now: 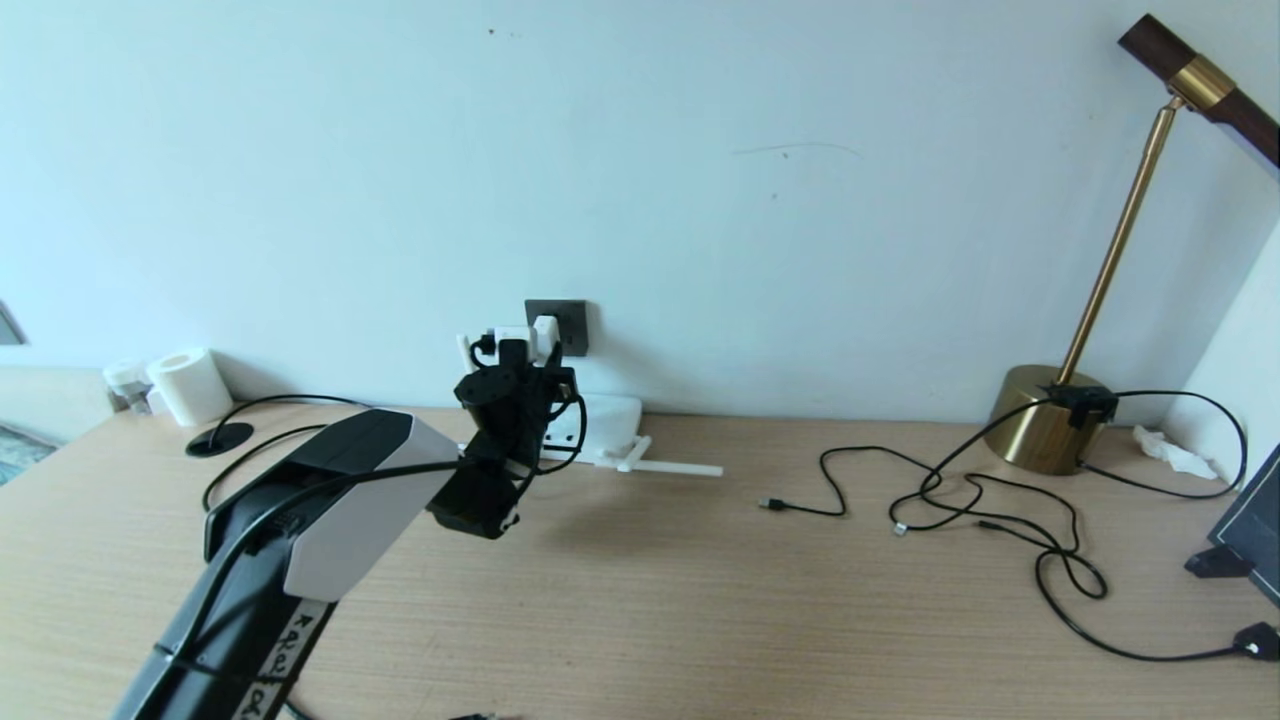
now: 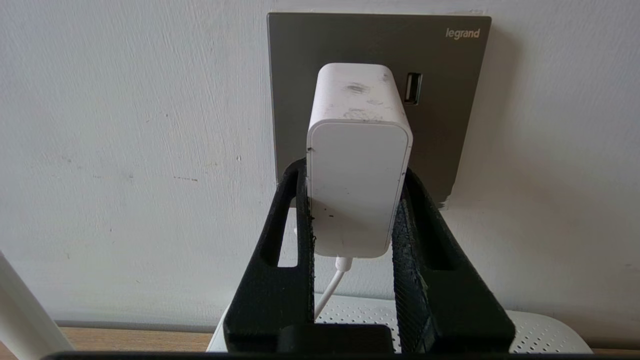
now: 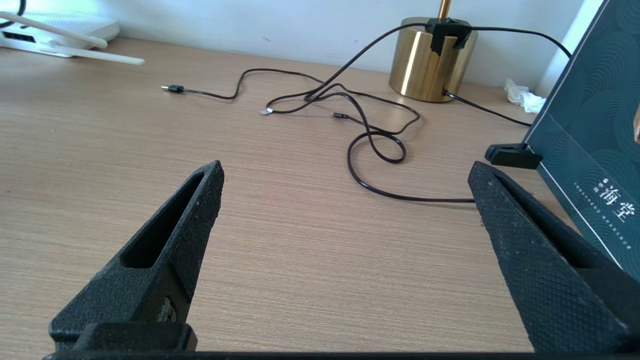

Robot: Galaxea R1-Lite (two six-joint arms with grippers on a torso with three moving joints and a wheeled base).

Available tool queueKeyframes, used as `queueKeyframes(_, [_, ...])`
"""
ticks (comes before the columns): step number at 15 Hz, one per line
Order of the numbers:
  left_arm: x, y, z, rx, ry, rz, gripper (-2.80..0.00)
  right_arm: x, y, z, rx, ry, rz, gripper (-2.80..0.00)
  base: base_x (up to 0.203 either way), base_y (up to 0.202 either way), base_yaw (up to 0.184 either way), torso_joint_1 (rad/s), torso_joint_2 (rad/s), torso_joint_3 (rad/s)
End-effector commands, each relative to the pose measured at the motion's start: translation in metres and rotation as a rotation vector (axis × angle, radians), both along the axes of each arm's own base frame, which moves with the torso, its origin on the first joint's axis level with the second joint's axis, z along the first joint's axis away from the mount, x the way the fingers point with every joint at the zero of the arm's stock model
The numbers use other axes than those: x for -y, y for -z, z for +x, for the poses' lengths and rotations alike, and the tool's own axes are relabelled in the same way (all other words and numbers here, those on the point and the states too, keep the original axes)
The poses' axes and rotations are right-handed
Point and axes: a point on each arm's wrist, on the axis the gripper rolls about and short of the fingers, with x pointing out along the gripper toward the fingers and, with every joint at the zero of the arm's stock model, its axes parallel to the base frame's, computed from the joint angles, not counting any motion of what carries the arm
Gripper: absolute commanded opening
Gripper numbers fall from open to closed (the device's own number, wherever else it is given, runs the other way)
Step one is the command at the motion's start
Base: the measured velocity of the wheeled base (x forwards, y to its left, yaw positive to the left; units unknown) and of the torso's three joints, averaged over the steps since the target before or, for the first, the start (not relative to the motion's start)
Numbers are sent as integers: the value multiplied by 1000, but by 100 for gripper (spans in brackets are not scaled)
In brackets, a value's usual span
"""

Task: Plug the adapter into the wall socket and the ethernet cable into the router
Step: Align plug and socket, then plug plug into socket

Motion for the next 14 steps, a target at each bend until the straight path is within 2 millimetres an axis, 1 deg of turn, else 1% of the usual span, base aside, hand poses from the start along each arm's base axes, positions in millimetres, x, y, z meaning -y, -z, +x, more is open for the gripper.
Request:
queueKeyframes(1, [0,-3,0,10,-2,-3,-280,0,3,1,-12,-1,-1,0,0,0,0,0,0,0])
queueKeyframes(14, [-1,-13,4,2,-4,0,-280,0,3,1,-11,-1,-1,0,0,0,0,0,0,0])
